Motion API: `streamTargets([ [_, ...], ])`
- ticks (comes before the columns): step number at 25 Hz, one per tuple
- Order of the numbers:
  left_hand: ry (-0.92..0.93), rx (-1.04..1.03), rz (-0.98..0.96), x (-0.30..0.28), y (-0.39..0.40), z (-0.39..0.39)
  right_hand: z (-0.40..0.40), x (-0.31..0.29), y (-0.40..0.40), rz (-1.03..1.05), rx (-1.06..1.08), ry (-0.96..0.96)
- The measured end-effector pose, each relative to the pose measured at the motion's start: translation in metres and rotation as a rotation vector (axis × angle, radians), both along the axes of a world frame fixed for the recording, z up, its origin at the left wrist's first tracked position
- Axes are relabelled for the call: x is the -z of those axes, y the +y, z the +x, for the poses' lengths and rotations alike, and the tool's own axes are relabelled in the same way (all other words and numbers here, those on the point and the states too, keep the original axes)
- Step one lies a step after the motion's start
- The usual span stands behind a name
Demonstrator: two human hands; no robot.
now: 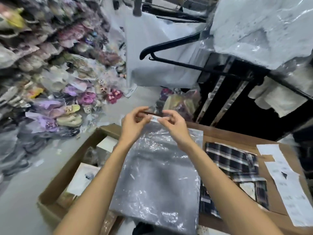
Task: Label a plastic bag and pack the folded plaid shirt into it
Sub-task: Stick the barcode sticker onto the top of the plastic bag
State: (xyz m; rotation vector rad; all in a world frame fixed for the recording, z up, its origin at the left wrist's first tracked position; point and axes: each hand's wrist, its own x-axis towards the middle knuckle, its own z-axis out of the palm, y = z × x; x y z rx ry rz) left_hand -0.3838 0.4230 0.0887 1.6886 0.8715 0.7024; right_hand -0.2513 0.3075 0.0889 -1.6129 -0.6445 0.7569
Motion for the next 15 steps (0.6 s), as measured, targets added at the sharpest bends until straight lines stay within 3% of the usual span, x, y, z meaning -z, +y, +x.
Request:
streamTargets([
  [8,0.003,0.002,-0.09,0.022,0.1,-0.032,-0.024,0.011,0.088,-0.005,0.029,-0.006],
  [15,0.154,0.014,-0.225,0.06,0.13,-0.009,-0.008,0.062,0.119,-0.164,0.121,0.028],
])
